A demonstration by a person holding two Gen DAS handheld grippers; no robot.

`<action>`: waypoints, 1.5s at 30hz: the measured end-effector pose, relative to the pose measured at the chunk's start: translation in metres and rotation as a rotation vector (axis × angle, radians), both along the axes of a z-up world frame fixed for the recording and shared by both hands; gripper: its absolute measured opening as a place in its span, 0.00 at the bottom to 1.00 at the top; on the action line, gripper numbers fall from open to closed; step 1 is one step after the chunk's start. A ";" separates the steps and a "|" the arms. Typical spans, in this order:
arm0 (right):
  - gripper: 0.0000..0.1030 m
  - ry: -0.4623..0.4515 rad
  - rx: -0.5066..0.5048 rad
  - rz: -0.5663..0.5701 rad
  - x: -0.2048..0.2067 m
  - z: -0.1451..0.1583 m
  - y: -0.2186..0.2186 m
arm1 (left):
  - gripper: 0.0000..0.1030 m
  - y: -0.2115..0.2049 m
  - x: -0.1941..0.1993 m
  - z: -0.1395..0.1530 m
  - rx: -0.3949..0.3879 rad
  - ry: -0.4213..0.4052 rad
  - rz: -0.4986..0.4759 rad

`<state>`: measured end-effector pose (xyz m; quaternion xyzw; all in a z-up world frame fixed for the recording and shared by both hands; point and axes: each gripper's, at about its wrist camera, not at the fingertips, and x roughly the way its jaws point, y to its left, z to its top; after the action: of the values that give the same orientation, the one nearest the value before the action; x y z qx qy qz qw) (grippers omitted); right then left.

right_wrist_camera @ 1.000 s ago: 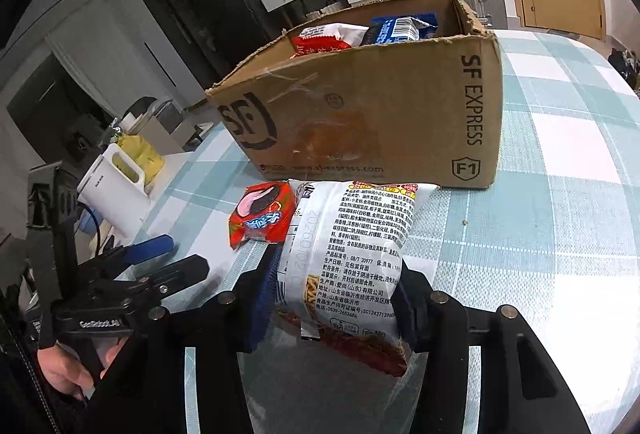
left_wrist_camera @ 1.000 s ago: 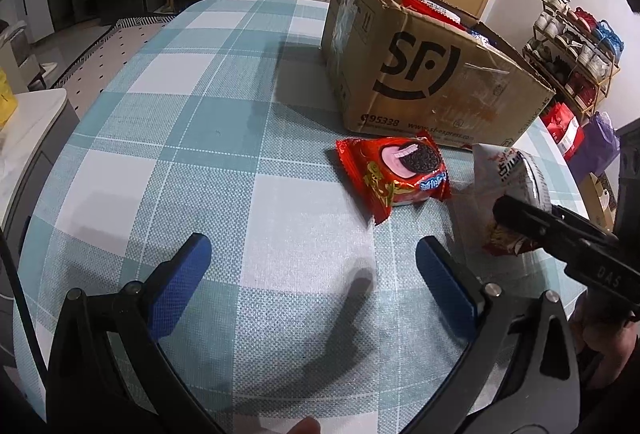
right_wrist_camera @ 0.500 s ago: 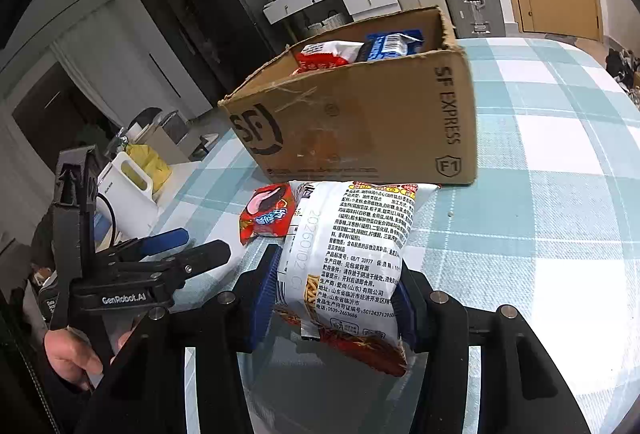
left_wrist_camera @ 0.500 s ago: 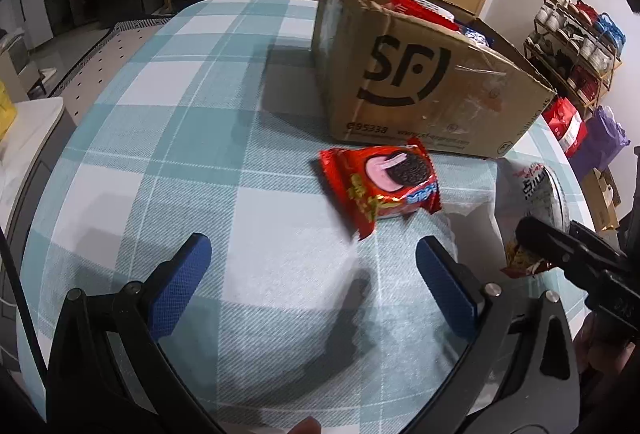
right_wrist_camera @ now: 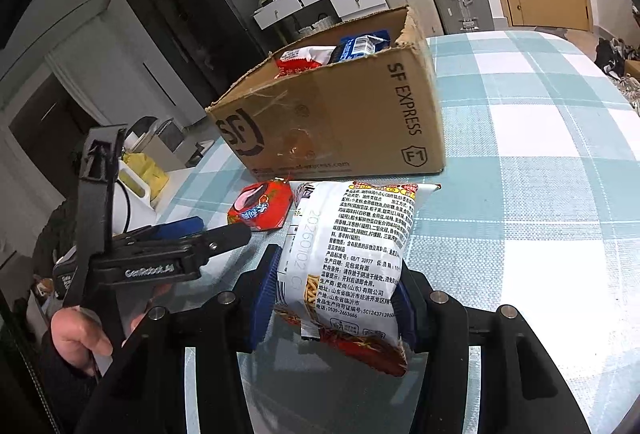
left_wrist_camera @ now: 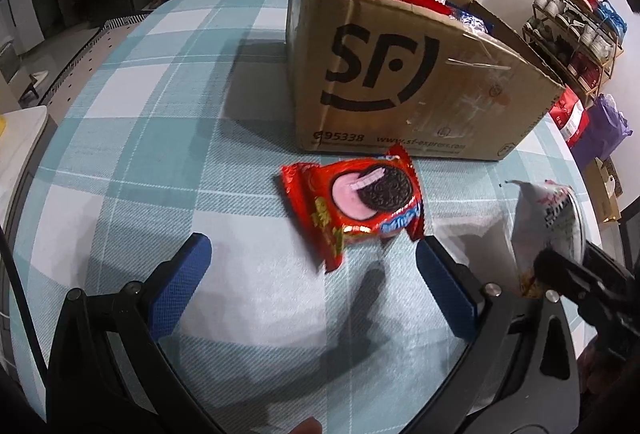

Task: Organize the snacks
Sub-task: 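Grasp the red cookie pack with the left gripper while the right gripper holds the chip bag, then carry the red cookie pack and chip bag over the box with both grippers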

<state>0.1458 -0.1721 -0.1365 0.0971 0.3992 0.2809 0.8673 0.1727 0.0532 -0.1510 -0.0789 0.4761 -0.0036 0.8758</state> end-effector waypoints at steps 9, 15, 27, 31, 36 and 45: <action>0.50 -0.008 -0.002 -0.020 -0.005 0.005 -0.008 | 0.99 -0.007 0.020 -0.003 -0.007 0.003 -0.013; 0.50 -0.006 -0.005 -0.031 -0.007 0.006 -0.011 | 0.99 -0.008 0.032 -0.005 -0.035 0.008 -0.024; 0.50 -0.011 -0.005 -0.040 -0.010 0.011 -0.012 | 0.62 0.002 0.032 -0.006 -0.124 -0.014 -0.058; 0.50 -0.017 -0.004 -0.032 -0.012 0.013 -0.009 | 0.41 -0.004 0.025 -0.003 -0.103 -0.038 -0.113; 0.50 -0.026 -0.006 -0.027 -0.015 0.016 -0.008 | 0.41 -0.012 0.016 0.000 -0.079 -0.040 -0.158; 0.50 -0.043 -0.005 -0.028 -0.020 0.021 -0.010 | 0.41 -0.018 -0.010 0.014 -0.086 -0.058 -0.160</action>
<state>0.1260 -0.1820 -0.1160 0.0946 0.3799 0.2699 0.8797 0.1631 0.0355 -0.1368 -0.0778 0.4546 -0.0962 0.8821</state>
